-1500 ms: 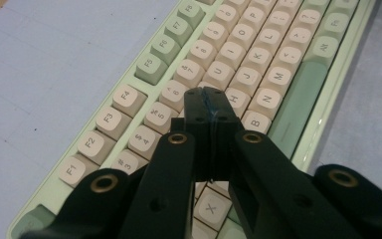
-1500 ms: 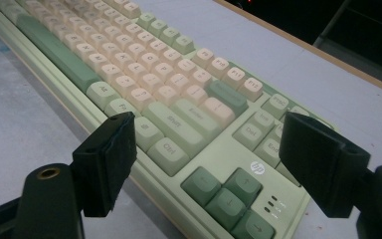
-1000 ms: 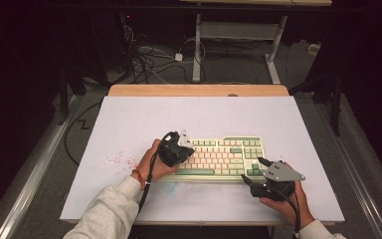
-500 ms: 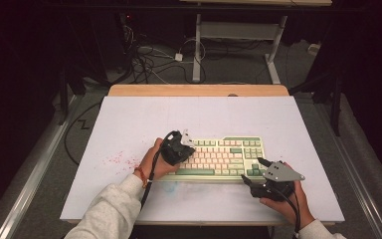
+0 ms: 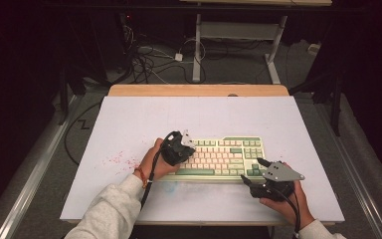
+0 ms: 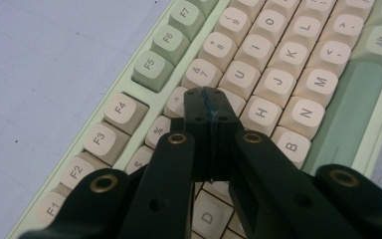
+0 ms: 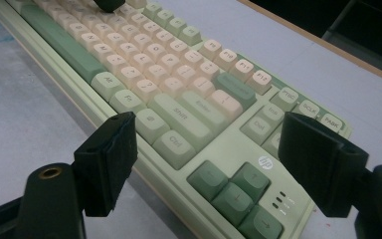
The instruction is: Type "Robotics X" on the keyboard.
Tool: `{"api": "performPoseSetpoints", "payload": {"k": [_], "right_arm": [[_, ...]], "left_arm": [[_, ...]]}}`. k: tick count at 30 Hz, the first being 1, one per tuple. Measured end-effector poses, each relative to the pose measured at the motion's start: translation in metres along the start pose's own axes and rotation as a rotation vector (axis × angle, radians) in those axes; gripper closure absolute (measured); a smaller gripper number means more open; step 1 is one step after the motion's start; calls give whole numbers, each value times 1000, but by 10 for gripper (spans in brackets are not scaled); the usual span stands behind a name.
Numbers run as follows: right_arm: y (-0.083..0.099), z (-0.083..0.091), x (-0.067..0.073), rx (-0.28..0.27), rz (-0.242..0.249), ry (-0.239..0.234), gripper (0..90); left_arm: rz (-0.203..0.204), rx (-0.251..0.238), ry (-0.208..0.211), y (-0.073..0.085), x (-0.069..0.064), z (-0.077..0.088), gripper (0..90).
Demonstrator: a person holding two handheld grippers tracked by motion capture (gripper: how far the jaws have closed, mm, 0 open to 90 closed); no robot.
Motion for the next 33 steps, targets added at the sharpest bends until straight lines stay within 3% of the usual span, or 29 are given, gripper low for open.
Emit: {"api": "performPoseSetpoints", "payload": {"k": [12, 28, 33], "right_arm": [[1, -2, 2, 21, 20, -12, 244], [0, -1, 1, 20, 22, 1, 244], [0, -1, 2, 20, 26, -1, 245]], "left_arm": [[-16, 19, -6, 0, -1, -2, 876], [-22, -83, -35, 1, -2, 21, 837], [-24, -95, -47, 3, -1, 25, 814]]}}
Point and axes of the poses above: each handheld gripper's, and its own axes: z roughly backward along the jaws, y roughly out of its underside, x roughly to its left, the point moved 1 cm from there along -z, roughly forward along the jaws, and after that the axes turned 6 degrees about z, right-handed, at the moved point
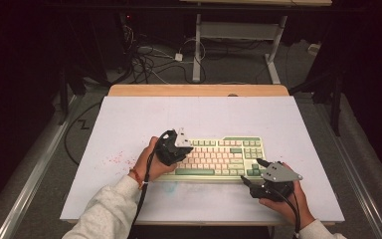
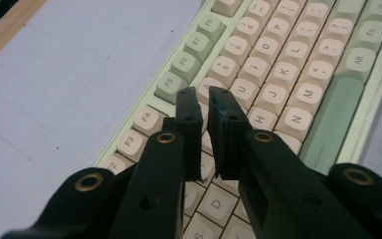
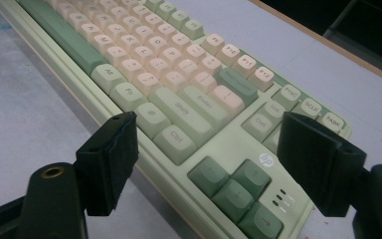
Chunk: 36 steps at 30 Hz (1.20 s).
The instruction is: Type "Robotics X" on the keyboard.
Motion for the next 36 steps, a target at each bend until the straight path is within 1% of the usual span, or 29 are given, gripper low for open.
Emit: {"api": "performPoseSetpoints", "payload": {"k": [2, 4, 5, 7, 8, 9, 11, 12, 14, 17, 21, 23, 26, 27, 29, 30, 36], "right_arm": [[0, 0, 0, 1, 1, 3, 244], [0, 0, 0, 1, 1, 2, 244], [0, 0, 0, 2, 1, 3, 244], [0, 0, 0, 4, 1, 3, 244], [0, 0, 0, 5, 3, 5, 244], [0, 0, 0, 4, 5, 7, 244], [0, 0, -1, 5, 5, 12, 244], [0, 0, -1, 7, 5, 13, 244], [0, 0, -1, 9, 6, 16, 244], [0, 0, -1, 11, 7, 15, 244], [0, 0, 0, 12, 7, 12, 244], [0, 0, -1, 11, 7, 13, 244], [0, 1, -1, 7, 6, 13, 244], [0, 1, -1, 7, 7, 12, 244], [0, 1, -1, 7, 6, 13, 244], [0, 1, -1, 7, 5, 13, 244], [0, 1, -1, 5, 4, 15, 244]], "left_arm": [[-3, -5, -6, 0, 1, 1, 757], [-11, -8, 8, 1, 1, 3, 726], [-20, -10, 7, 1, 1, 4, 699], [-26, -18, -9, 2, 0, 5, 609], [-30, -21, -4, 2, 0, 6, 585], [-26, -29, -9, 2, 0, 8, 541], [-25, -54, -24, 3, -2, 10, 427], [-27, -66, -32, 4, -3, 12, 390], [-26, -90, -46, 6, -3, 14, 285], [-20, -120, -51, 8, -3, 19, 201], [-18, -156, -47, 14, -2, 26, 175], [-21, -169, -54, 17, -2, 29, 174], [-27, -185, -75, 21, -3, 33, 174], [-27, -187, -77, 23, -3, 34, 174], [-40, -187, -99, 25, -4, 36, 174], [-45, -190, -103, 27, -5, 38, 174], [-53, -204, -117, 34, -5, 44, 174]]}}
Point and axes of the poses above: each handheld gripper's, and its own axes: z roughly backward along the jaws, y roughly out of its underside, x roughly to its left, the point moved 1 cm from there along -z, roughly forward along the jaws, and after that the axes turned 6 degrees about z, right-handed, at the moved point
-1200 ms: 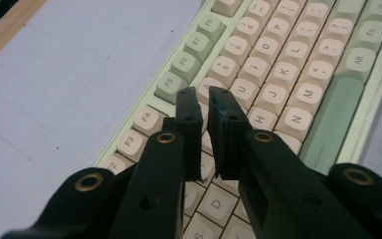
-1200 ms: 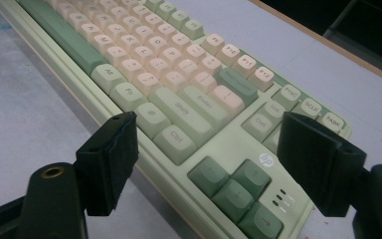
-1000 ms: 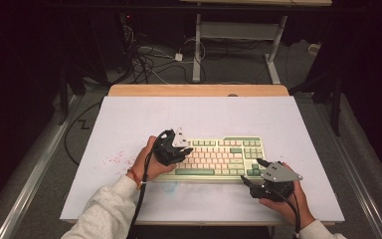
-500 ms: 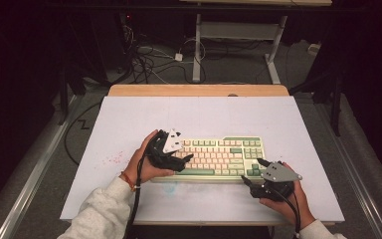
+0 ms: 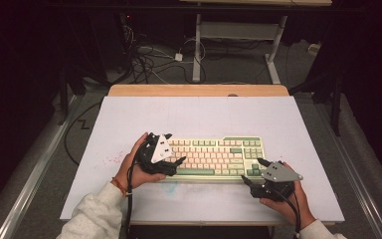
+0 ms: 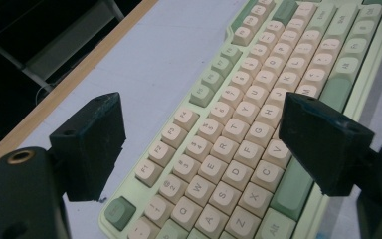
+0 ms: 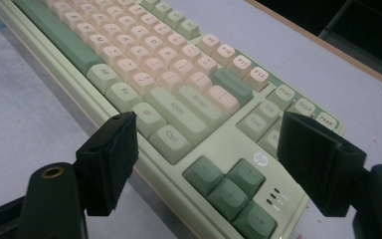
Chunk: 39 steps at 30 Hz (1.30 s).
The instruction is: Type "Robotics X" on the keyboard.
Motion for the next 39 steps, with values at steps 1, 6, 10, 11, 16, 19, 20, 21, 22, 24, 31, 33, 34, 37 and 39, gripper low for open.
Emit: {"api": "performPoseSetpoints", "payload": {"k": [1, 6, 10, 11, 16, 19, 20, 21, 22, 24, 31, 33, 34, 37, 39], "right_arm": [[0, 0, 0, 0, 1, -1, 244], [0, 0, 0, 0, 2, 1, 242], [0, 0, 0, 0, 2, 1, 241], [0, 0, 0, 0, 3, 0, 241], [-1, 0, 0, 1, 5, -1, 241], [-1, 0, 1, 1, 6, 0, 241], [-1, 0, 0, 1, 5, 0, 241], [-1, 0, 0, 1, 5, 0, 241], [-1, 0, 1, 2, 5, 1, 241], [-1, 0, 1, 1, 5, 1, 239], [-2, 0, 1, 3, 1, 2, 237], [-2, -1, 1, 1, 1, 1, 237], [-3, -1, 0, 0, -3, -2, 238], [-5, -1, 0, -6, -2, 6, 239], [-8, -1, -2, -18, 0, 16, 244]], "left_arm": [[-3, 3, -5, 1, 0, 1, 174], [-26, 15, -24, 9, -1, 5, 174], [-41, 22, -46, 14, -2, 10, 174], [-40, 19, -51, 16, -2, 11, 174], [-32, 22, -70, 24, 0, 19, 174], [-27, 29, -85, 30, 1, 22, 174], [-23, 33, -89, 32, 1, 24, 174], [-20, 35, -90, 34, 2, 25, 174], [-20, 36, -94, 36, 2, 26, 175], [-15, 45, -100, 40, 2, 28, 175], [2, 72, -118, 57, 6, 34, 175], [9, 80, -119, 62, 7, 37, 175], [14, 81, -122, 64, 8, 37, 175], [28, 94, -123, 72, 9, 40, 175], [40, 99, -121, 76, 9, 41, 175]]}}
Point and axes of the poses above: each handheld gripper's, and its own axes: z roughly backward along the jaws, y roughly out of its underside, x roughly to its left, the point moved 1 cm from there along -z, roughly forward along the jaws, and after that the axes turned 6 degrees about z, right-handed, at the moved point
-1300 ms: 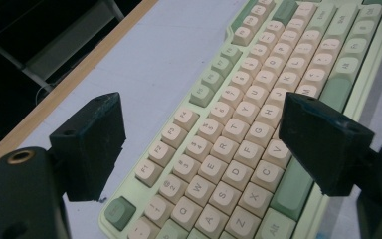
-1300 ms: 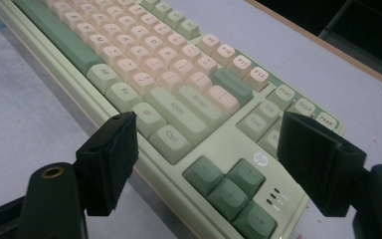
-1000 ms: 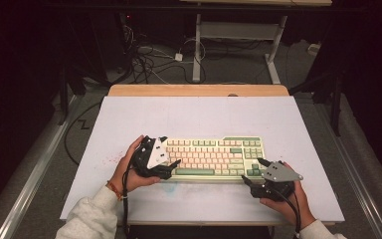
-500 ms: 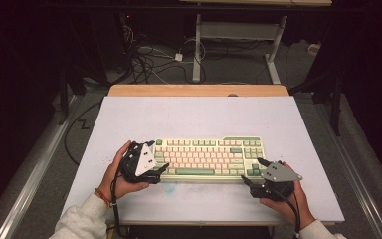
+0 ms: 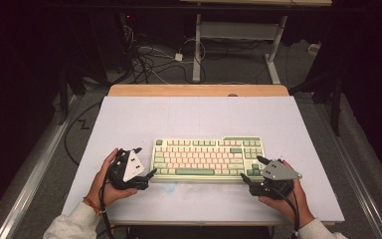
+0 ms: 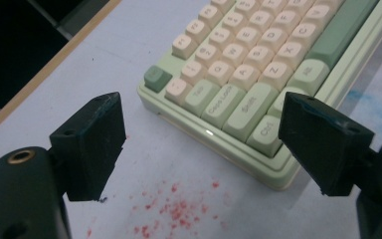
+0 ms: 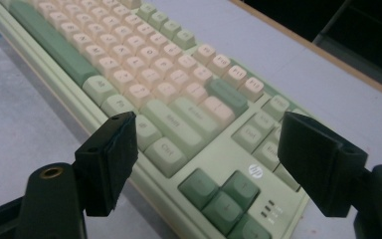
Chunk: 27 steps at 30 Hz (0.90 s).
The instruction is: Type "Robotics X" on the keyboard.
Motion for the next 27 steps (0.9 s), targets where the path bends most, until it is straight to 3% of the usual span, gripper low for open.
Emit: {"api": "performPoseSetpoints", "payload": {"k": [6, 8, 11, 16, 20, 27], "right_arm": [[-7, -3, -4, -15, -19, -32, 337], [-11, -4, -5, -31, -29, -63, 418], [-20, -7, -6, -47, -53, -96, 607], [-37, -21, 0, -8, -19, -187, 867], [-52, -39, 6, 11, 3, -227, 897], [-72, -76, 11, 64, 37, -247, 899]], "left_arm": [[57, -4, -6, 11, 2, 6, 175], [80, 7, -7, 16, 3, 8, 175], [106, 30, 6, 21, 2, 10, 179], [110, 46, 8, 24, 0, 10, 179], [112, 57, 14, 24, 0, 8, 183], [111, 62, 24, 24, 0, 7, 185]]}}
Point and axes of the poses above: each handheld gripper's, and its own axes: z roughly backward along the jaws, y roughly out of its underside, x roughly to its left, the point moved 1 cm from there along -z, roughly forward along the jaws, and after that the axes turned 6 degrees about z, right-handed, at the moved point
